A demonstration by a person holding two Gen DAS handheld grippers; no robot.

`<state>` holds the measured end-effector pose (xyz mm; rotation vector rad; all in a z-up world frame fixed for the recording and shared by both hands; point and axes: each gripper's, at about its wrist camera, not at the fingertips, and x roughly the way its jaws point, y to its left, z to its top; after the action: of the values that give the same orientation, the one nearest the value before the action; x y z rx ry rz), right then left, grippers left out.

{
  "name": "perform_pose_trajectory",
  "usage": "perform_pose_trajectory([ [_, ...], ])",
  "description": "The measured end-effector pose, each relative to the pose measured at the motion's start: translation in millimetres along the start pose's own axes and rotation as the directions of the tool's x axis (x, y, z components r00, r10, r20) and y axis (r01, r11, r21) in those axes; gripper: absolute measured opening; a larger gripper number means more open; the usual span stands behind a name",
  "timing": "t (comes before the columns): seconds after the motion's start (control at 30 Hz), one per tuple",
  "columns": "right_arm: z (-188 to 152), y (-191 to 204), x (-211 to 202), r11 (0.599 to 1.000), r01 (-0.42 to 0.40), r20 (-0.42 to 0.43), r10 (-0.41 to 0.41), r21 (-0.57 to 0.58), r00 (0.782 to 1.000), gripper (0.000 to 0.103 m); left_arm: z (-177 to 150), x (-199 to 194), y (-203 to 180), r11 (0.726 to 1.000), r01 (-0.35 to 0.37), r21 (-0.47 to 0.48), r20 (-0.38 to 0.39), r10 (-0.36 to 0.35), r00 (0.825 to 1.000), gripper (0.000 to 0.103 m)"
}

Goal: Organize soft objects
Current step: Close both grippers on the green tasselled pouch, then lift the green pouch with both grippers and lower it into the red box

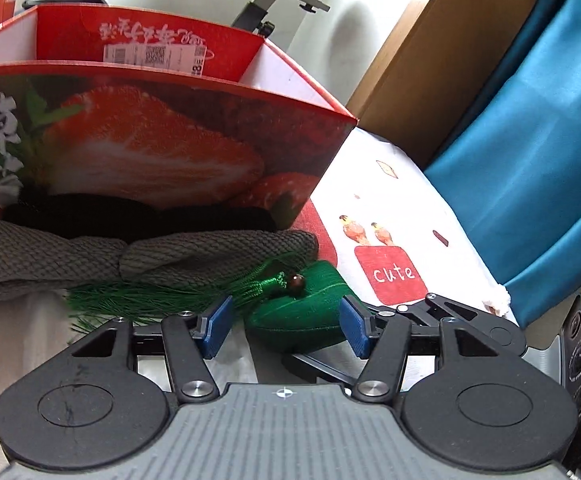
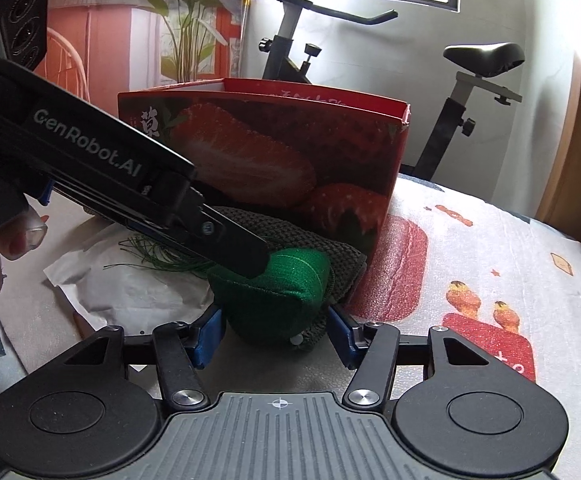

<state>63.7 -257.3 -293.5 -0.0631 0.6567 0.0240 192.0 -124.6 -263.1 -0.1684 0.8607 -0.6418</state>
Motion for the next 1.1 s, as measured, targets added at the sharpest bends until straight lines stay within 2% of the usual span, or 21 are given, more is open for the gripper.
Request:
perform_pose_trajectory([
  [0.07,-0.4,0.7,1.6,1.0,-0.002,-0.004,0.002,-0.01,1.0,0.048,-1.4,5.3,6.4,0.999,0.026,-0.038,-0.007,-0.027,1.0,0.061],
  [0.3,0.8,-2.4,6.6,1.0,0.0,-0.013,0.0,0.0,1.0,0.048,-3.2,20.1,23.9,0.978,0.119,-0.174,-0.004,-0.121,0.993,0.062],
  [0.33,1.3,-1.9,6.8,1.0,0.0,-0.013,0.0,-0.002,1.0,0.048,-4.1,22.6,25.0,0.974,0.14,-0.178,-0.001,-0.143,0.99,0.061],
  [0.57,8.5,-2.8,2.4,1.0,-0.005,0.0,0.005,0.012,1.0,0.046,-1.1,16.8,22.9,0.976,0.16,-0.148,0.032,-0.157,0.987,0.056],
  [0.83,46.8,7.2,-20.7,0.999,-0.01,0.066,0.012,-0.036,0.998,0.046,26.9,-35.6,16.7,0.978,0.177,-0.112,0.111,-0.164,0.98,0.055],
  [1.0,94.8,15.3,-40.6,0.998,-0.018,0.149,0.028,-0.066,0.988,0.046,59.1,-79.0,8.3,0.984,0.169,-0.06,0.196,-0.155,0.968,0.054],
  [1.1,128.9,14.4,-49.6,0.995,-0.045,0.195,0.06,-0.085,0.979,0.046,80.8,-107.0,7.7,0.984,0.173,-0.033,0.253,-0.159,0.954,0.054],
])
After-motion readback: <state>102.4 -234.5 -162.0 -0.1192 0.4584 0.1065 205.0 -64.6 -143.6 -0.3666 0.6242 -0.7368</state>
